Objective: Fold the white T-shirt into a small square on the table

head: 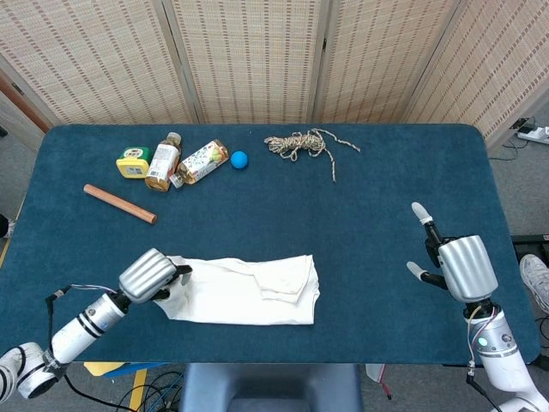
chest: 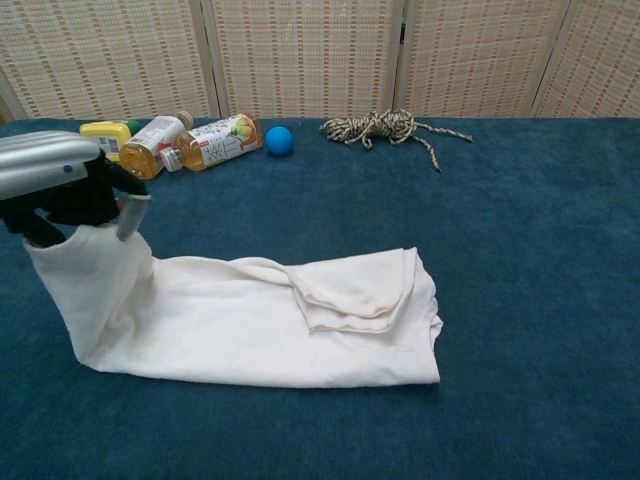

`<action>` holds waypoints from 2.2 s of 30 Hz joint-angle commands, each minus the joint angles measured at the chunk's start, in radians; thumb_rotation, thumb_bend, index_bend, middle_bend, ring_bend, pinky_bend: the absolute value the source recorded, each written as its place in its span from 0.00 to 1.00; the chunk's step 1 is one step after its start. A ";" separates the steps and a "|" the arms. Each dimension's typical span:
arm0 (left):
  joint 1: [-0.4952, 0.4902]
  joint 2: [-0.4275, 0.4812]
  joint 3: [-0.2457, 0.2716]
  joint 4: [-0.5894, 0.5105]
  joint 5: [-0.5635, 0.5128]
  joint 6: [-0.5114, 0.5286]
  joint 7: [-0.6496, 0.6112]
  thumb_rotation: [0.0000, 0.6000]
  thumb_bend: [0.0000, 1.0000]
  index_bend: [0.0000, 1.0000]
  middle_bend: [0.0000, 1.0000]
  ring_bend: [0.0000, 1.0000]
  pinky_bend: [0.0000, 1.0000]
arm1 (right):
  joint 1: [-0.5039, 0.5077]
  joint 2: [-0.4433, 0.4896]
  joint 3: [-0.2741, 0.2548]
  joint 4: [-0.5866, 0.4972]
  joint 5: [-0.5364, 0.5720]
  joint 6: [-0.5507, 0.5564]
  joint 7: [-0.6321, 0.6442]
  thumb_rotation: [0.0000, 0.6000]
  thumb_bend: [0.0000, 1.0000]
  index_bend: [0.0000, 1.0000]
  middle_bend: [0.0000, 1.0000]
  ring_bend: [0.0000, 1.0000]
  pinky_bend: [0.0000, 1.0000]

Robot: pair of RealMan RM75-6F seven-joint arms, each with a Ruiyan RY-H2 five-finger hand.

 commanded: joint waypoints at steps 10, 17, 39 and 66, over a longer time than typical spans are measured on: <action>-0.154 -0.050 -0.158 -0.204 -0.169 -0.253 0.252 1.00 0.55 0.70 0.99 0.93 1.00 | -0.027 0.014 -0.001 0.013 0.009 0.026 0.021 1.00 0.12 0.00 0.86 0.93 1.00; -0.179 -0.124 -0.175 -0.219 -0.246 -0.320 0.386 1.00 0.55 0.70 0.99 0.93 1.00 | -0.041 0.016 -0.002 0.028 0.018 0.032 0.035 1.00 0.12 0.00 0.86 0.93 1.00; -0.278 -0.326 -0.247 -0.159 -0.375 -0.390 0.568 1.00 0.55 0.70 0.99 0.93 1.00 | -0.070 0.028 -0.001 0.043 0.035 0.041 0.054 1.00 0.12 0.00 0.86 0.93 1.00; -0.316 -0.457 -0.265 -0.114 -0.552 -0.351 0.795 1.00 0.31 0.08 0.97 0.91 1.00 | -0.084 0.024 0.005 0.072 0.041 0.044 0.084 1.00 0.13 0.00 0.86 0.93 1.00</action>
